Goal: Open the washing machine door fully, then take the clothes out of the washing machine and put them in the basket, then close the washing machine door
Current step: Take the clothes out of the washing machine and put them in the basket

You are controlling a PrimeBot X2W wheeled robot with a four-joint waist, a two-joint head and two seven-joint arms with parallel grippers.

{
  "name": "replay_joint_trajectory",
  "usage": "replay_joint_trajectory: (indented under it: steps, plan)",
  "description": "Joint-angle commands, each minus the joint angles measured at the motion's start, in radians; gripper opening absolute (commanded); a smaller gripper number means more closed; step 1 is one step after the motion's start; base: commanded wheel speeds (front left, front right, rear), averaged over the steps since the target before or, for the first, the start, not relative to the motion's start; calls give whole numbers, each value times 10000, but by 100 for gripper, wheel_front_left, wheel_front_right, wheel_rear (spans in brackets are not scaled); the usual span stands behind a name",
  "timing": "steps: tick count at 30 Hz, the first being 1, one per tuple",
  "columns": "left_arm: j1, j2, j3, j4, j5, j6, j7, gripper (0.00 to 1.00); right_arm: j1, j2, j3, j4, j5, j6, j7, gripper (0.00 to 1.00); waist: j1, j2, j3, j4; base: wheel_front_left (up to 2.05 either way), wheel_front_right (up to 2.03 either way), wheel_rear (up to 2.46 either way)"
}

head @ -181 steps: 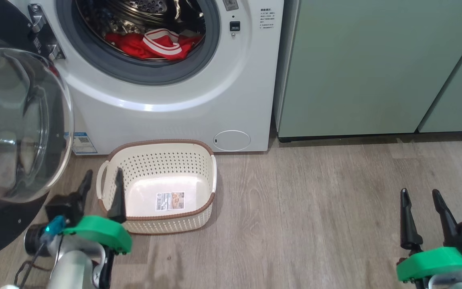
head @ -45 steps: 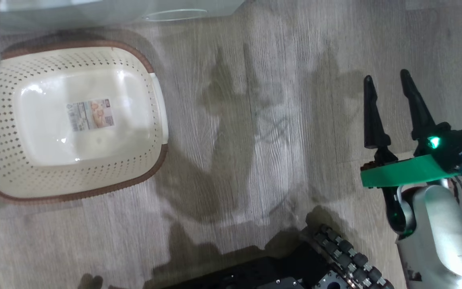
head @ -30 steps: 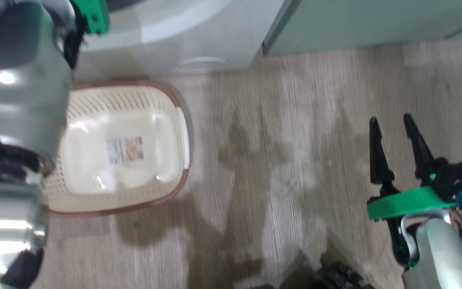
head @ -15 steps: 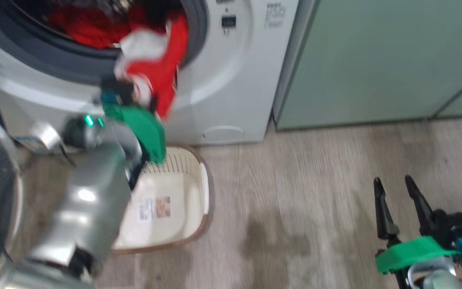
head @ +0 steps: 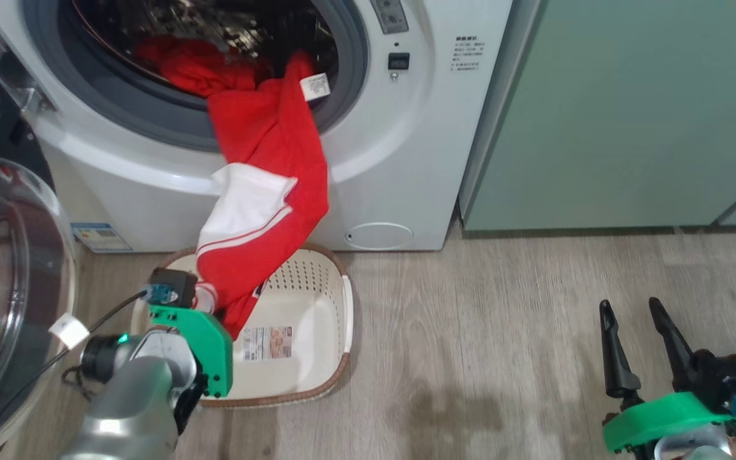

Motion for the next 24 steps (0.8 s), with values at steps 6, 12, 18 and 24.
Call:
replay_joint_trajectory:
  steps: [6,12,18,24]
  plan:
    - [-490,457,504,534,-274,250,226,0,-499,-235,217,-378,53,65,-63,100,1,-1,597,-184,0,0,0]
    - [-852,569,839,1439,-684,427,684,0,-795,-219,243,-464,13,65,-63,100,1,-1,1260,-435,0,0,0]
    - [-1221,836,1142,1839,-1020,714,1059,0,-1192,-186,252,-571,-51,65,-63,100,1,-1,2069,-734,0,0,0]
    - [-1557,1016,1377,1976,-1311,873,1329,0,-1569,-129,168,-722,-132,65,-63,100,1,-1,3012,-989,0,0,0]
